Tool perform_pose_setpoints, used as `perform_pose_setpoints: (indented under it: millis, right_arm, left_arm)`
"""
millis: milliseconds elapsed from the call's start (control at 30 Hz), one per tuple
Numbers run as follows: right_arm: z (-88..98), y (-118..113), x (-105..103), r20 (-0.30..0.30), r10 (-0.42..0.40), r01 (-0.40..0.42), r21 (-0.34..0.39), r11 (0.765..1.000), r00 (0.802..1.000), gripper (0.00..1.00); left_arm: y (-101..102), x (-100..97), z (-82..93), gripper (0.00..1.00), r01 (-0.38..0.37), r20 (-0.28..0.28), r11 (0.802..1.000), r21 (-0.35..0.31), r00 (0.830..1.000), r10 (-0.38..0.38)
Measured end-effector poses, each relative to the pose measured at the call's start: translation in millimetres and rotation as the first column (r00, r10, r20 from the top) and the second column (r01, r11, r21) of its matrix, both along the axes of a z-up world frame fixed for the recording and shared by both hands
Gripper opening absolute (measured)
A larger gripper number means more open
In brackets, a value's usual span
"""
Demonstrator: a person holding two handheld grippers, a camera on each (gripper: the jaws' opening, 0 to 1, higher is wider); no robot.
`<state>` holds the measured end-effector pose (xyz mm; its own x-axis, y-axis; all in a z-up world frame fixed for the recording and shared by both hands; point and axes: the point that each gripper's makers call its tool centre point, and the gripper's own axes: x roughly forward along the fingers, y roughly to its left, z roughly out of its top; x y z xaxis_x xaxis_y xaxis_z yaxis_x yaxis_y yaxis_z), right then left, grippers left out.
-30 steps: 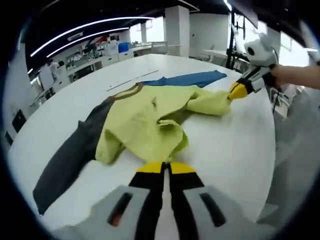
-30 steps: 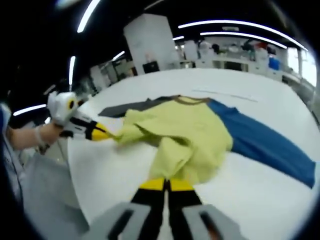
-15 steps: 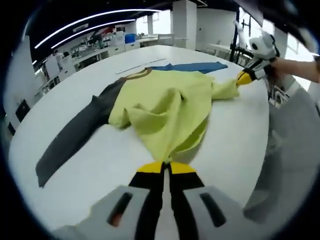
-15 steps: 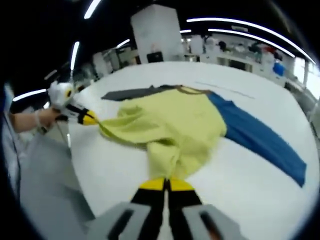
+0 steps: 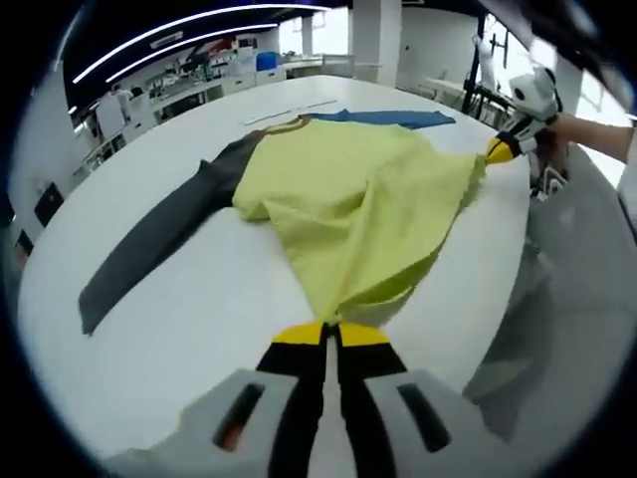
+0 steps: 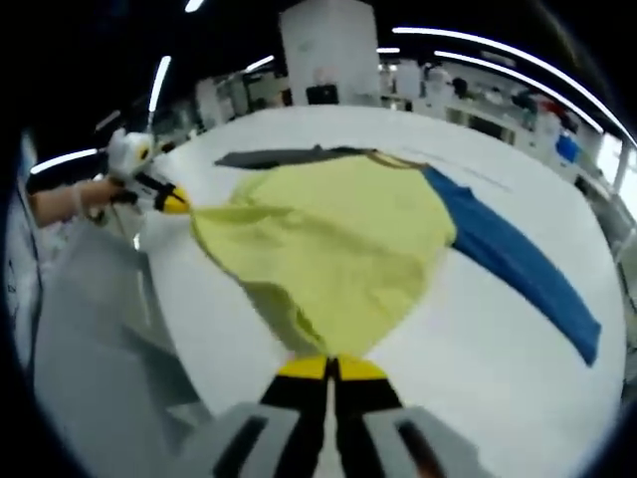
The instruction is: Fold the garment on the visible template until the final outline fits inside the template.
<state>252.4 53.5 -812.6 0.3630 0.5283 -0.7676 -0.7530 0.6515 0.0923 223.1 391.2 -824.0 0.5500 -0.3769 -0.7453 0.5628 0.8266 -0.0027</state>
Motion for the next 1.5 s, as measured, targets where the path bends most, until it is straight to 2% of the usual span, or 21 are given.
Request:
perform_pose_setpoints:
  millis: [133,400,600,867,1133,1500]
  right_arm:
    - [-1.8,-5,-9,-0.009,0.013,-0.013,-0.021,1.0,1.0,0.0]
    - [-3.8,-11,-20,-0.009,0.064,-0.064,-0.071,0.995,0.998,0.0]
    - [-6.1,-22,-22,-0.005,0.067,-0.068,-0.087,0.994,0.998,0.0]
    - [-7.8,-26,-25,0.006,0.052,-0.051,-0.101,0.994,0.999,0.0]
    - [-15.9,-31,-31,-0.005,0.063,-0.064,-0.117,0.991,0.998,0.0]
    - [-27.4,-34,-31,-0.042,0.076,-0.081,-0.127,0.989,0.996,0.0]
  left_arm:
    - [4,-11.6,-0.9,0.0,0.005,-0.019,1.0,0.007,1.0,-0.005]
    - [-5,-25.4,-2.5,0.0,0.039,-0.042,0.999,0.016,0.998,-0.039]
    - [-6,-28.8,-6.8,0.0,0.062,-0.06,0.998,0.015,0.996,-0.061]
    - [-9,-33.7,-12.3,0.0,0.1,-0.081,0.995,0.029,0.992,-0.098]
    - [-11,-39.8,-16.3,0.0,0.131,-0.102,0.99,0.044,0.987,-0.126]
    - [-14,-40.9,-19.5,0.0,0.149,-0.1,0.987,0.064,0.985,-0.143]
